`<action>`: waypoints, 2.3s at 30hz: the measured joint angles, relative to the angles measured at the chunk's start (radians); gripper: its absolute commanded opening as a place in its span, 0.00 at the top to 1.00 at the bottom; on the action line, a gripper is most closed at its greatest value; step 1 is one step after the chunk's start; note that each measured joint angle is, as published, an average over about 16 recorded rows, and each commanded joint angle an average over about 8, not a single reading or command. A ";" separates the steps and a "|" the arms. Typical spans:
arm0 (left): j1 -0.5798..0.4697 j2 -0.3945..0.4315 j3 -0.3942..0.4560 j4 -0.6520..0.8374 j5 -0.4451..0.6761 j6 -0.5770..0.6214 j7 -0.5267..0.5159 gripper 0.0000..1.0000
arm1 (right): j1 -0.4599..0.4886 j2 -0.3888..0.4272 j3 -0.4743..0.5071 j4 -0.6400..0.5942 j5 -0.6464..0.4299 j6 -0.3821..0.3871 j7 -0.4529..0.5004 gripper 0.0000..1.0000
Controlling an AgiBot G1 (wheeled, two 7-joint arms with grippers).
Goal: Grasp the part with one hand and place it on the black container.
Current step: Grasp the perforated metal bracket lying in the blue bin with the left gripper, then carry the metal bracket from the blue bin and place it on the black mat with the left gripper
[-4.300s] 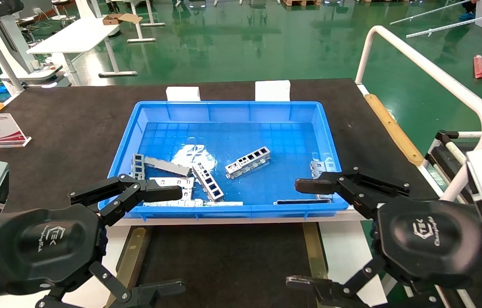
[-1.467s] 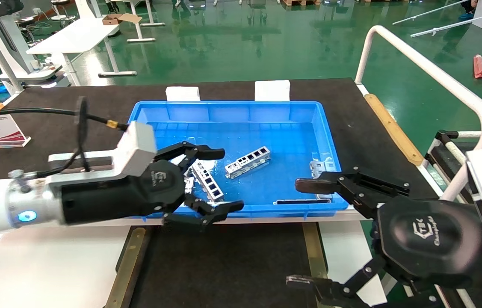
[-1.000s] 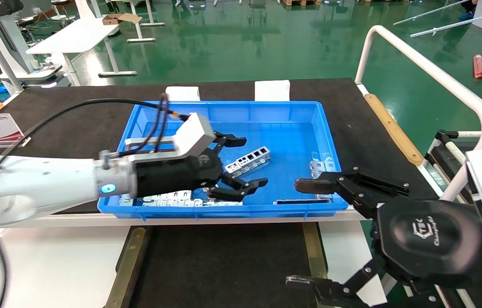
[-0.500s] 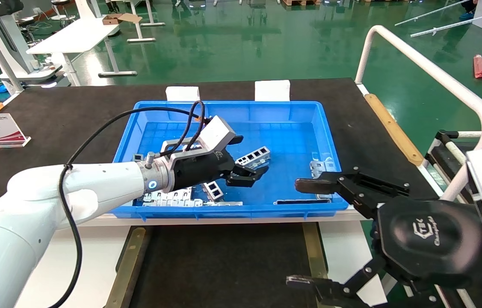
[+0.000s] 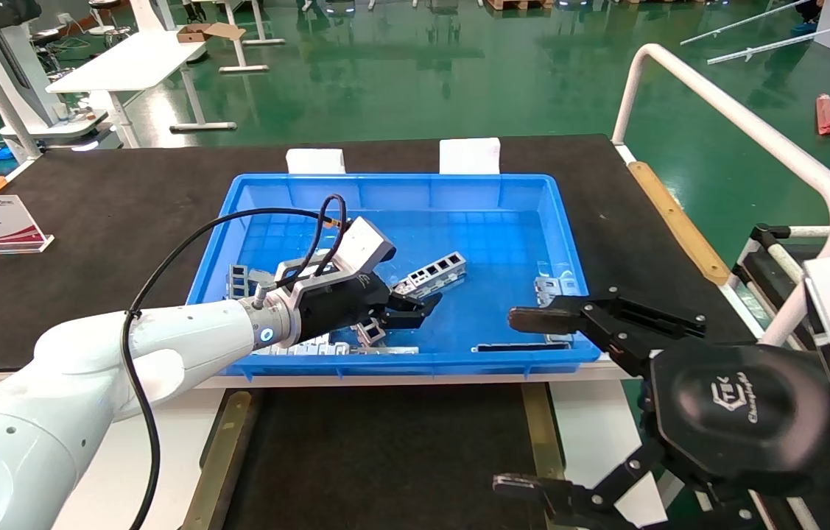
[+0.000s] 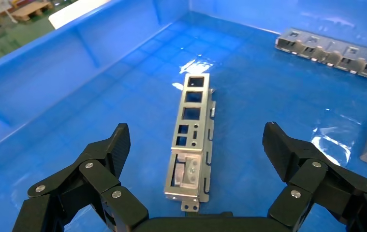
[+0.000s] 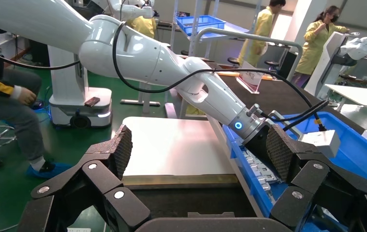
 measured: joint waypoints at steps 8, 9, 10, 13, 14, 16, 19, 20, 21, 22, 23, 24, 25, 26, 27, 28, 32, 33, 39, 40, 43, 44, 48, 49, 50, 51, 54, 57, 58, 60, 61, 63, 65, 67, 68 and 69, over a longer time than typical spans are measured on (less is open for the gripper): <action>0.015 -0.001 0.054 -0.019 -0.049 -0.047 -0.038 1.00 | 0.000 0.000 -0.001 0.000 0.000 0.000 0.000 1.00; 0.016 -0.001 0.061 -0.021 -0.055 -0.052 -0.042 1.00 | 0.000 0.000 -0.001 0.000 0.000 0.000 0.000 1.00; 0.017 -0.001 0.068 -0.022 -0.060 -0.056 -0.044 1.00 | 0.000 0.000 -0.001 0.000 0.000 0.000 0.000 1.00; 0.020 -0.002 0.088 -0.026 -0.077 -0.069 -0.051 1.00 | 0.000 0.000 -0.001 0.000 0.001 0.000 0.000 1.00; 0.021 -0.002 0.094 -0.027 -0.082 -0.073 -0.053 1.00 | 0.000 0.000 -0.001 0.000 0.001 0.000 0.000 1.00; 0.022 -0.002 0.107 -0.029 -0.093 -0.079 -0.055 1.00 | 0.000 0.000 -0.001 0.000 0.001 0.000 -0.001 1.00; 0.024 -0.003 0.125 -0.030 -0.108 -0.088 -0.056 1.00 | 0.000 0.001 -0.001 0.000 0.001 0.001 -0.001 1.00; 0.025 -0.003 0.131 -0.030 -0.113 -0.091 -0.057 1.00 | 0.000 0.001 -0.001 0.000 0.001 0.001 -0.001 1.00; 0.025 -0.003 0.137 -0.030 -0.118 -0.093 -0.057 1.00 | 0.000 0.001 -0.001 0.000 0.001 0.001 -0.001 1.00; 0.026 -0.003 0.142 -0.030 -0.122 -0.095 -0.057 1.00 | 0.000 0.001 -0.001 0.000 0.001 0.001 -0.001 1.00; 0.026 -0.003 0.148 -0.030 -0.127 -0.098 -0.057 1.00 | 0.000 0.001 -0.002 0.000 0.001 0.001 -0.001 1.00; 0.026 -0.003 0.153 -0.030 -0.132 -0.100 -0.056 1.00 | 0.000 0.001 -0.002 0.000 0.001 0.001 -0.001 1.00; 0.026 -0.004 0.158 -0.030 -0.137 -0.102 -0.056 1.00 | 0.000 0.001 -0.002 0.000 0.001 0.001 -0.001 1.00; 0.027 -0.004 0.163 -0.029 -0.142 -0.104 -0.055 1.00 | 0.000 0.001 -0.002 0.000 0.001 0.001 -0.001 1.00; 0.027 -0.004 0.168 -0.029 -0.146 -0.106 -0.055 1.00 | 0.000 0.001 -0.002 0.000 0.001 0.001 -0.001 1.00; 0.027 -0.004 0.173 -0.029 -0.151 -0.108 -0.054 1.00 | 0.000 0.001 -0.002 0.000 0.001 0.001 -0.001 1.00; 0.027 -0.004 0.191 -0.027 -0.171 -0.115 -0.051 1.00 | 0.000 0.001 -0.002 0.000 0.001 0.001 -0.001 1.00; 0.027 -0.005 0.195 -0.027 -0.175 -0.116 -0.050 1.00 | 0.000 0.001 -0.002 0.000 0.002 0.001 -0.001 1.00; 0.028 -0.005 0.217 -0.026 -0.205 -0.124 -0.042 1.00 | 0.001 0.001 -0.003 0.000 0.002 0.001 -0.001 1.00; 0.028 -0.005 0.221 -0.025 -0.210 -0.125 -0.040 1.00 | 0.001 0.001 -0.003 0.000 0.002 0.001 -0.001 1.00; 0.027 -0.005 0.228 -0.026 -0.228 -0.128 -0.037 1.00 | 0.001 0.001 -0.003 0.000 0.002 0.001 -0.001 1.00; 0.026 -0.005 0.230 -0.026 -0.235 -0.129 -0.035 1.00 | 0.001 0.001 -0.003 0.000 0.002 0.001 -0.001 1.00; 0.019 -0.006 0.236 -0.029 -0.262 -0.129 -0.029 1.00 | 0.001 0.001 -0.003 0.000 0.002 0.001 -0.002 1.00; 0.017 -0.007 0.237 -0.029 -0.269 -0.129 -0.027 1.00 | 0.001 0.001 -0.003 0.000 0.002 0.001 -0.002 1.00; 0.013 -0.007 0.238 -0.030 -0.276 -0.128 -0.025 1.00 | 0.001 0.001 -0.003 0.000 0.002 0.001 -0.002 1.00; 0.010 -0.008 0.239 -0.031 -0.283 -0.126 -0.022 1.00 | 0.001 0.001 -0.003 0.000 0.002 0.001 -0.002 1.00; -0.004 -0.010 0.240 -0.032 -0.304 -0.116 -0.015 1.00 | 0.001 0.001 -0.004 0.000 0.002 0.002 -0.002 1.00; -0.020 -0.018 0.240 -0.038 -0.323 -0.085 -0.008 1.00 | 0.001 0.002 -0.004 0.000 0.003 0.002 -0.002 1.00; -0.025 -0.023 0.241 -0.041 -0.329 -0.065 -0.005 1.00 | 0.001 0.002 -0.004 0.000 0.003 0.002 -0.002 1.00; -0.036 -0.036 0.241 -0.047 -0.340 -0.015 0.001 1.00 | 0.001 0.002 -0.004 0.000 0.003 0.002 -0.002 1.00; -0.040 -0.044 0.240 -0.050 -0.346 0.014 0.003 1.00 | 0.001 0.002 -0.004 0.000 0.003 0.002 -0.002 1.00; -0.049 -0.061 0.239 -0.056 -0.357 0.078 0.007 1.00 | 0.001 0.002 -0.004 0.000 0.003 0.002 -0.002 1.00; -0.057 -0.081 0.238 -0.062 -0.367 0.147 0.010 1.00 | 0.001 0.002 -0.004 0.000 0.003 0.002 -0.002 1.00; -0.062 -0.103 0.237 -0.069 -0.378 0.220 0.011 1.00 | 0.001 0.002 -0.004 0.000 0.003 0.002 -0.002 1.00; -0.063 -0.115 0.236 -0.073 -0.382 0.258 0.011 1.00 | 0.001 0.002 -0.004 0.000 0.003 0.002 -0.002 1.00; -0.064 -0.128 0.235 -0.077 -0.387 0.297 0.011 1.00 | 0.001 0.002 -0.004 0.000 0.003 0.002 -0.002 1.00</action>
